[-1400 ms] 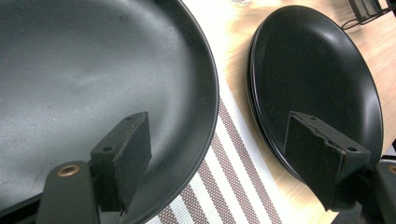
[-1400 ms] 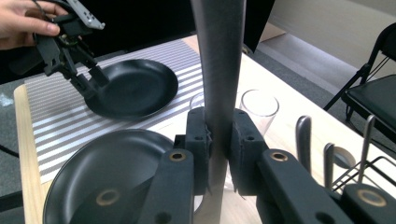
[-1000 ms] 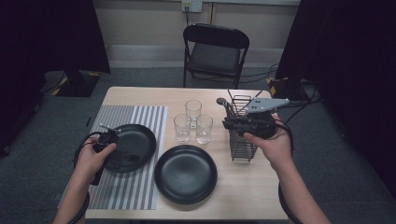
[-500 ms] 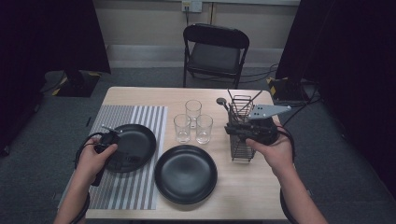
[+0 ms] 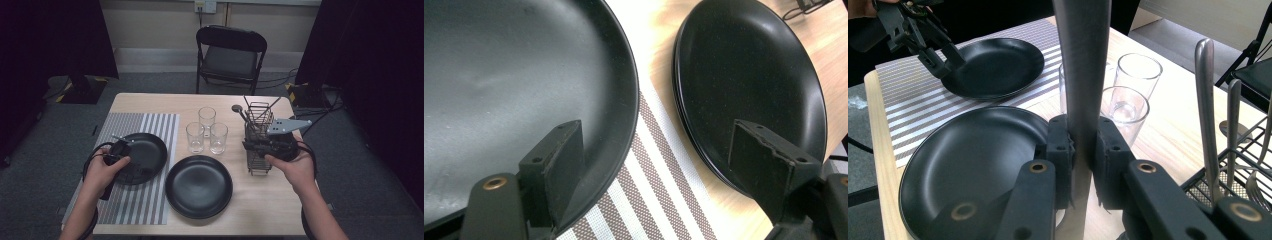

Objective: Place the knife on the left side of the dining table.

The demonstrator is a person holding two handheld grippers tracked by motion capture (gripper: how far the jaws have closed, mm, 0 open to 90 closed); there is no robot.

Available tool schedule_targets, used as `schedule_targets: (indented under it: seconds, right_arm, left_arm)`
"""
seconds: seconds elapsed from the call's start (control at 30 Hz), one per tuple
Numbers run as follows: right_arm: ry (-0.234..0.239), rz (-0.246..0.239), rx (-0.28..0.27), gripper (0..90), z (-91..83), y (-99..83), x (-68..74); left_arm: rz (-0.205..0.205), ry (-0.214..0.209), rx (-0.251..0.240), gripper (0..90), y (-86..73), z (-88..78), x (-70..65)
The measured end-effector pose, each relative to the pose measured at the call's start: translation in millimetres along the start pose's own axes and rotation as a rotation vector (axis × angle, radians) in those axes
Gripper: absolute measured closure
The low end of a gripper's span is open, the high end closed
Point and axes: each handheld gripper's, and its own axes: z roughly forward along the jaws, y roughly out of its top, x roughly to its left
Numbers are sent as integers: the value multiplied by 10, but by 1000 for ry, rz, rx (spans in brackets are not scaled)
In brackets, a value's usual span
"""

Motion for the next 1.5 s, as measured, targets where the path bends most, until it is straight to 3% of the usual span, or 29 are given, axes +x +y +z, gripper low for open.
schedule_targets:
  seconds: [0.2,0.3,0.43,0.7,0.83,0.9,1.3,1.5]
  right_arm:
    - [-7,9,-7,800,-44,-66,23]
    - [-13,8,1,799,-55,-99,46]
    - [-9,11,5,799,-35,-116,53]
    - [2,11,17,799,14,-133,82]
    - [-6,17,16,799,20,-179,97]
    - [-2,19,15,799,37,-205,114]
    - [5,12,27,799,94,-239,163]
    - [0,12,32,800,98,-267,164]
  left_arm:
    - [15,-10,8,221,17,16,-42]
    - [24,-37,12,219,34,7,-89]
    - [28,-34,1,221,72,-24,-128]
    - [63,-42,37,222,125,47,-213]
    - [47,-75,36,238,134,86,-269]
    - [67,-80,51,257,142,86,-297]
    - [78,-71,44,290,231,18,-442]
    - [87,-91,65,312,297,58,-556]
